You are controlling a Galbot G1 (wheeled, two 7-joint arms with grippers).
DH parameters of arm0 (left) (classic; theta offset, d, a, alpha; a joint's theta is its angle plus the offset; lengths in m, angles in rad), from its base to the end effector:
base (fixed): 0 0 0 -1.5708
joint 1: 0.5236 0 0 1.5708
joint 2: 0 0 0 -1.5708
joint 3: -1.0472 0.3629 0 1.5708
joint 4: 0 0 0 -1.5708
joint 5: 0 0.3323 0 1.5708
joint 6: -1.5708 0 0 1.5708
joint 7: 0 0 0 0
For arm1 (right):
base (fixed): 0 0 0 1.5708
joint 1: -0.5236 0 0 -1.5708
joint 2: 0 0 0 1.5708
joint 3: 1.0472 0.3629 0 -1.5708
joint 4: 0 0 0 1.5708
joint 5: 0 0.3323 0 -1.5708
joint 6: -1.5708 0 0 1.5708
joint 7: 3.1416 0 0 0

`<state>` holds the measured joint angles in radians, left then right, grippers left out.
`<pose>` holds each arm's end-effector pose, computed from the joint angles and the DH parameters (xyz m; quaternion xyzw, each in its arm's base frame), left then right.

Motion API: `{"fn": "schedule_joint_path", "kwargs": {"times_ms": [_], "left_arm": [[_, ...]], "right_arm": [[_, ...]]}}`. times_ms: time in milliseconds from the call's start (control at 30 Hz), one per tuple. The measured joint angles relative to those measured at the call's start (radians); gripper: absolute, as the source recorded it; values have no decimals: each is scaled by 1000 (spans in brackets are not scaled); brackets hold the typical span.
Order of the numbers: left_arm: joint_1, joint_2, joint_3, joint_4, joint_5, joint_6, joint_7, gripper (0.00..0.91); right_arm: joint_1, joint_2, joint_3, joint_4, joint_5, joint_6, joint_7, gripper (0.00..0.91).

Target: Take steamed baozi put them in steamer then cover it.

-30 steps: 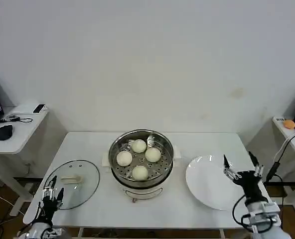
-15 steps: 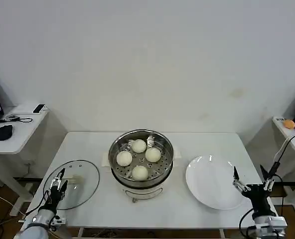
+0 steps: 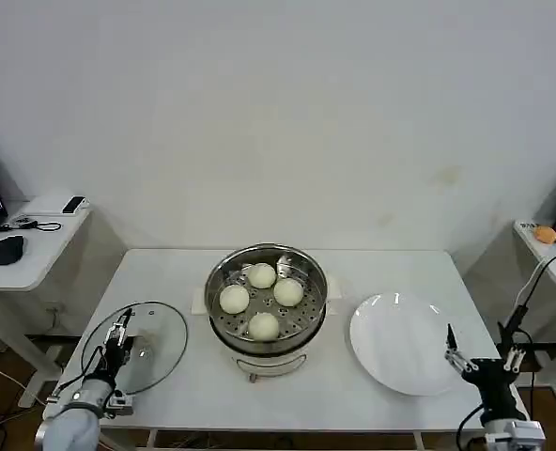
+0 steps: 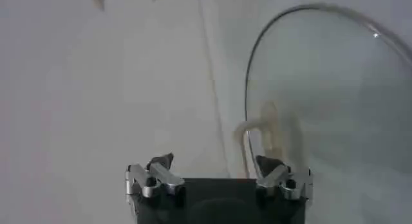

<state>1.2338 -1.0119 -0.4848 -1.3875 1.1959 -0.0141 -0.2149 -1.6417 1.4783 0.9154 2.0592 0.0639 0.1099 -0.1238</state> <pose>0.2530 0.2138 -0.4200 -0.0558 -0.6353 -0.7684 0.0531 0.1150 -0.1307 -0.3141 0.0773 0.9902 -0.1163 0.0085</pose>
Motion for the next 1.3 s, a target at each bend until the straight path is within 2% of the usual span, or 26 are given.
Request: {"fn": "schedule_joint_path", "kwargs": {"times_ms": [667, 1033, 1300], "left_arm": [[-38, 6, -4, 58, -13, -27, -23, 0], [18, 32, -68, -45, -42, -14, -9, 0], [70, 49, -131, -172, -115, 37, 47, 0]], "right_arm": [[-9, 22, -12, -2, -12, 5, -1, 907], [-20, 23, -25, 9, -17, 2, -11, 907], [-24, 12, -34, 1, -23, 6, -27, 907]]}}
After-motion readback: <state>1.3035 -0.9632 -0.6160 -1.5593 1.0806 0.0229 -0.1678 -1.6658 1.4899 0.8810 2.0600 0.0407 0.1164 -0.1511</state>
